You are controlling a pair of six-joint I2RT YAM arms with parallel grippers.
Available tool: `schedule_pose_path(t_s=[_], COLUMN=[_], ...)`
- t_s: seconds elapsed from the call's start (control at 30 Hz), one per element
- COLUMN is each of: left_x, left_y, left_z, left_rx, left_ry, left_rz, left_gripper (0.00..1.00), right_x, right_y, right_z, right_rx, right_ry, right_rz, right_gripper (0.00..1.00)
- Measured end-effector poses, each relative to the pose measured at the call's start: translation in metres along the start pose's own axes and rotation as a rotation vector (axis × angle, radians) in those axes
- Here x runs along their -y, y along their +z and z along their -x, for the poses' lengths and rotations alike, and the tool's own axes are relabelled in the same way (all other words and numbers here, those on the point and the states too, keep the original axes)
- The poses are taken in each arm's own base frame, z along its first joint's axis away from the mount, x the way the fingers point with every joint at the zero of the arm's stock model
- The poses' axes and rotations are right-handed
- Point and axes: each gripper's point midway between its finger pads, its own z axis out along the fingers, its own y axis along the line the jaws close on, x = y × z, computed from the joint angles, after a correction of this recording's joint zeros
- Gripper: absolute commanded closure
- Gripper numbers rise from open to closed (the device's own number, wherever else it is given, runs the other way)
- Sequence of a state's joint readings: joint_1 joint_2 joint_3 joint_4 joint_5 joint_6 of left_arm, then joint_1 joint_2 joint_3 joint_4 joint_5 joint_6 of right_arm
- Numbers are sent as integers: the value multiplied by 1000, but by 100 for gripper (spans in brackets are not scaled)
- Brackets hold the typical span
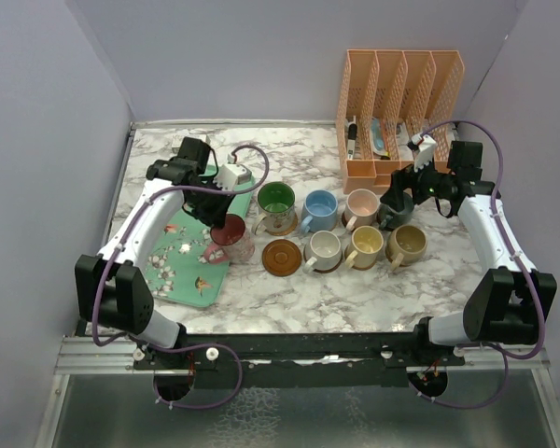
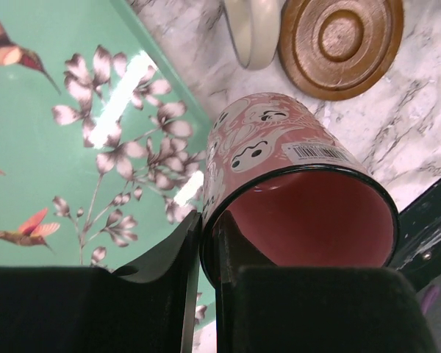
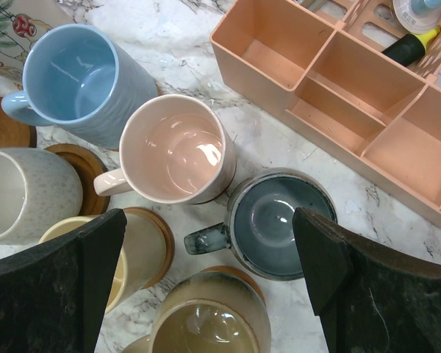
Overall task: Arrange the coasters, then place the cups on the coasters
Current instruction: Pick up the cup from the tray, then place the cup on the coaster.
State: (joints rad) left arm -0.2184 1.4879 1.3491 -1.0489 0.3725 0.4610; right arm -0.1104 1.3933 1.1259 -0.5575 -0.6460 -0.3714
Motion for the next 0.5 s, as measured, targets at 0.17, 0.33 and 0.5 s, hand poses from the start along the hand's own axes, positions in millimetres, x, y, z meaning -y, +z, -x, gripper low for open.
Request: schedule_pose_path(t_s=[0.17, 0.33, 0.5], left_x=[18, 44, 58], left_y=[15, 33, 48], left_z=[14, 27, 30], left_rx=[4, -13, -42], left_ry=[-18, 2, -10], left_rz=[-24, -33, -39], left_gripper=[100, 100, 100], right_x=[0, 0, 0], right_y=[0, 0, 1], right_z=[0, 0, -1], right_rx=[0, 0, -2], right_ry=[0, 0, 1], right_rz=[0, 0, 0], right_gripper=[2, 2, 3])
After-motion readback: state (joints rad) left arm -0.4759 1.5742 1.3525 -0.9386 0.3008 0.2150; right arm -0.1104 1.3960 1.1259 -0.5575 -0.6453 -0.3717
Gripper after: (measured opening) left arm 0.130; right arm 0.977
